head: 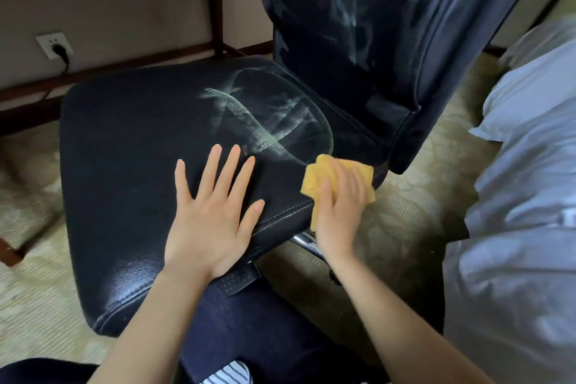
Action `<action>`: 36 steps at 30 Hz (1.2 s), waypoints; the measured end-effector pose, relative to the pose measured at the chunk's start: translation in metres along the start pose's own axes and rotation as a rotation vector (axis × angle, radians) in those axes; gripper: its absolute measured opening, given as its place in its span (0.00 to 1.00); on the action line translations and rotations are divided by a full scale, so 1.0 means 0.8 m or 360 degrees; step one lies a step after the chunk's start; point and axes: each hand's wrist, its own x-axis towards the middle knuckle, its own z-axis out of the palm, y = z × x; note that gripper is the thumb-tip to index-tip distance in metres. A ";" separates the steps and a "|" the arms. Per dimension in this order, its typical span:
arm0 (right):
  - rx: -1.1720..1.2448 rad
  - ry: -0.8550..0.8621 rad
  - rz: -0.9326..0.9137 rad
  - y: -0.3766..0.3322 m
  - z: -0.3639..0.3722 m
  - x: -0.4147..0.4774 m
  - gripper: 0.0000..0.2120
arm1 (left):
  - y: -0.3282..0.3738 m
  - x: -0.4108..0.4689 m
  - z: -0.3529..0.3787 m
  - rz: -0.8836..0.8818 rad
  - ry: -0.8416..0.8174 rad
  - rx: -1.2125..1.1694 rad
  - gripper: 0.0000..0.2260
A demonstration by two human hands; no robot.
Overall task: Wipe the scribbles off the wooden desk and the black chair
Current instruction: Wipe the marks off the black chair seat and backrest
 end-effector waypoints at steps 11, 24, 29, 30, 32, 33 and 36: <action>-0.0211 -0.0322 -0.0758 -0.002 0.001 -0.047 0.23 | -0.004 -0.003 -0.008 -0.0055 0.0033 -0.0170 0.28; -0.0340 -0.0212 0.0095 0.049 -0.036 0.078 0.21 | 0.002 -0.002 -0.006 -0.0097 0.0059 -0.0137 0.28; -0.0659 -0.0509 0.0230 0.044 -0.035 0.147 0.20 | 0.005 -0.001 -0.004 -0.0119 0.0069 -0.0147 0.29; -0.0723 -0.0533 0.0267 0.040 -0.030 0.155 0.20 | 0.006 -0.001 -0.004 -0.0129 0.0071 -0.0144 0.29; -0.0844 -0.0519 0.0332 0.032 -0.019 0.163 0.20 | 0.008 0.000 -0.004 -0.0145 0.0079 -0.0136 0.30; -0.0875 -0.0525 0.0360 0.028 -0.013 0.163 0.21 | 0.009 0.000 -0.004 -0.0148 0.0078 -0.0131 0.30; -0.0907 -0.0625 0.0292 0.019 -0.004 0.155 0.23 | 0.011 0.000 -0.004 -0.0159 0.0084 -0.0133 0.30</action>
